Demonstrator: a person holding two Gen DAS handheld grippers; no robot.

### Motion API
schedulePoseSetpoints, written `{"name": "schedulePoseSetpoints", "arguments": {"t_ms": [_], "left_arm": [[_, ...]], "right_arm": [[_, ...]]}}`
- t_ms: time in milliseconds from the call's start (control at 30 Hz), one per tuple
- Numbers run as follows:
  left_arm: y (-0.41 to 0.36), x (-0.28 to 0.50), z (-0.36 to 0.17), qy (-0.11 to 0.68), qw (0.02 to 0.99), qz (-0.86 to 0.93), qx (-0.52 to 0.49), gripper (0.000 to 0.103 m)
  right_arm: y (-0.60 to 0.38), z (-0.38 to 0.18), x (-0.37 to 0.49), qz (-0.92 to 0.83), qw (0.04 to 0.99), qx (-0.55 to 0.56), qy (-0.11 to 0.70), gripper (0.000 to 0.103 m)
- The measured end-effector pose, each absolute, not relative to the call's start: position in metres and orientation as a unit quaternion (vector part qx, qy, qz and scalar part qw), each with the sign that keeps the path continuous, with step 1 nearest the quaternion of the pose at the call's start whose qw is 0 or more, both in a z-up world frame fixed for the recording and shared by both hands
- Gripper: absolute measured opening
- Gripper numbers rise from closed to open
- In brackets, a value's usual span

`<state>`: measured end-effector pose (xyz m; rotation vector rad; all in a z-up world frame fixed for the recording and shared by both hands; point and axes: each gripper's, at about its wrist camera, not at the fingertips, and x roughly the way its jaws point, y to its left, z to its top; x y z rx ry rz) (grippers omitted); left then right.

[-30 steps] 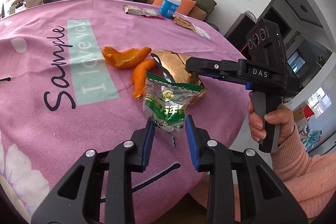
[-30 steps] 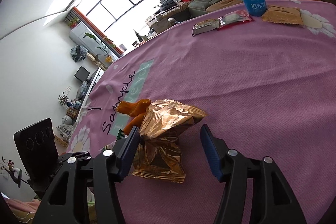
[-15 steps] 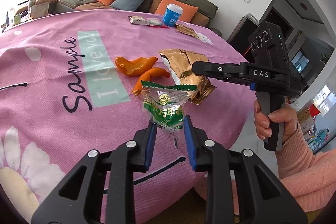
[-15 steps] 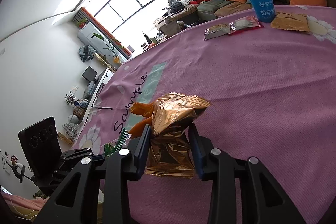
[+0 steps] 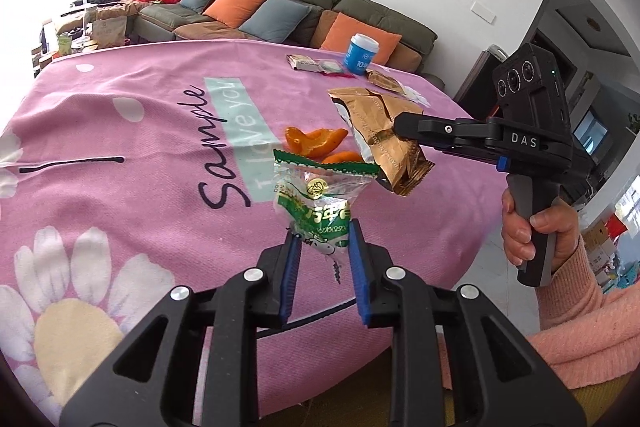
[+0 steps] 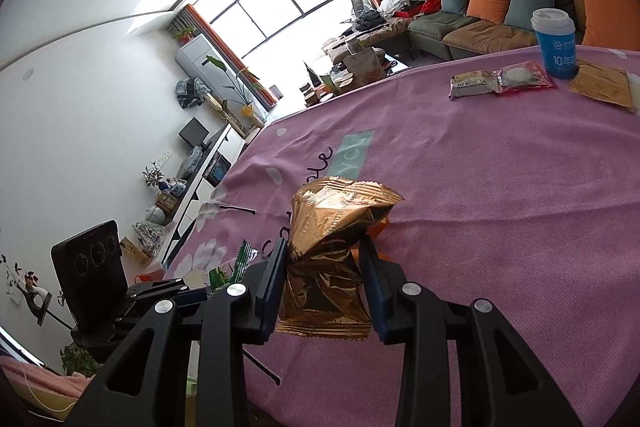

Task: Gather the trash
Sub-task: 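Carry the copper wrapper and green-printed wrapper over the teal basket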

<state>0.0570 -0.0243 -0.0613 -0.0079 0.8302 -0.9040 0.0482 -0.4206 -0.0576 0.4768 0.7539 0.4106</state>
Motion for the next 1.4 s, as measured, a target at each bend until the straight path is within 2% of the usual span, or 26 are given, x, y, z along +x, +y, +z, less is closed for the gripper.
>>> {"name": "schedulePoseSetpoints", "arguments": {"t_ms": [1400], "left_arm": [[0.174, 0.042, -0.020, 0.352, 0.908, -0.217, -0.072, 0.024]], "right_arm": [[-0.231, -0.032, 0.126, 0.379, 0.833, 0.140, 0.379, 0.034]]}}
